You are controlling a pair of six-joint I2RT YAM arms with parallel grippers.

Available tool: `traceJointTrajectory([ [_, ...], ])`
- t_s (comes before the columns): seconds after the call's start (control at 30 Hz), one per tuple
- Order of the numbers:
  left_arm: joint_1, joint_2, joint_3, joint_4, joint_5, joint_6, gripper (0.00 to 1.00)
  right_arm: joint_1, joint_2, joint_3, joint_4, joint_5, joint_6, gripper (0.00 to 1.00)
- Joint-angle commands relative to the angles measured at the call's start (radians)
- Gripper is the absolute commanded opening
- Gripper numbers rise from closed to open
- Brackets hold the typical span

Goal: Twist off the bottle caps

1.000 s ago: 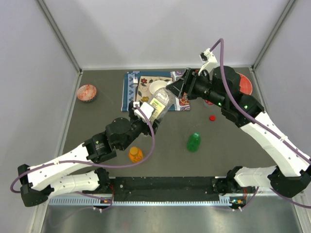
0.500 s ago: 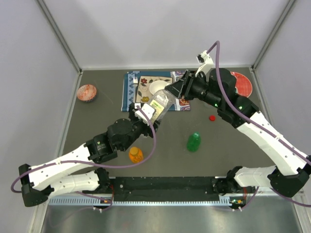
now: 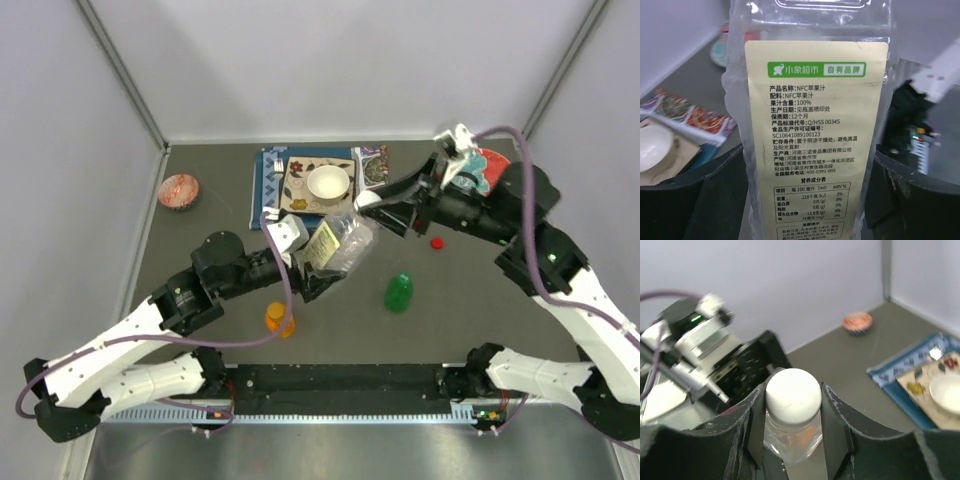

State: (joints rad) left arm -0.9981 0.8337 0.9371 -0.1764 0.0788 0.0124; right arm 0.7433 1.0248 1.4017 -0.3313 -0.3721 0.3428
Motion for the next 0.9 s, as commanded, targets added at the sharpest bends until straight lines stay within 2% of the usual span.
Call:
traceJointTrajectory([
  [0.0, 0.051, 0.038, 0.097, 0.04, 0.602, -0.077, 0.33, 0.01, -0.023, 0.028, 0.052, -0.344, -0.151, 0.0],
  [0.1, 0.113, 0.064, 0.101, 0.13, 0.776, -0.178, 0.32, 0.01, -0.006, 0.046, 0.021, -0.496, -0.163, 0.0],
  [0.17, 0.148, 0.08, 0.1, 0.17, 0.832, -0.259, 0.3, 0.01, 0.003, 0.049, 0.018, -0.607, -0.162, 0.0],
  [0.3, 0.18, 0.102, 0.091, 0.351, 0.967, -0.374, 0.31, 0.01, 0.011, 0.043, 0.04, -0.735, -0.15, 0.0],
  [0.4, 0.193, 0.125, 0.086, 0.434, 1.025, -0.465, 0.31, 0.01, -0.003, 0.037, 0.043, -0.79, -0.165, 0.0],
  [0.47, 0.199, 0.143, 0.075, 0.53, 1.076, -0.543, 0.31, 0.01, -0.005, 0.033, 0.043, -0.87, -0.18, 0.0],
  [0.63, 0.202, 0.18, 0.055, 0.754, 1.138, -0.718, 0.32, 0.01, -0.02, 0.008, 0.044, -0.947, -0.206, 0.0],
  [0.73, 0.204, 0.191, 0.051, 0.799, 1.159, -0.759, 0.33, 0.01, -0.026, 0.005, 0.044, -0.965, -0.215, 0.0],
  [0.87, 0.21, 0.202, 0.06, 0.724, 1.174, -0.715, 0.33, 0.01, -0.038, 0.028, 0.041, -0.97, -0.219, 0.0],
])
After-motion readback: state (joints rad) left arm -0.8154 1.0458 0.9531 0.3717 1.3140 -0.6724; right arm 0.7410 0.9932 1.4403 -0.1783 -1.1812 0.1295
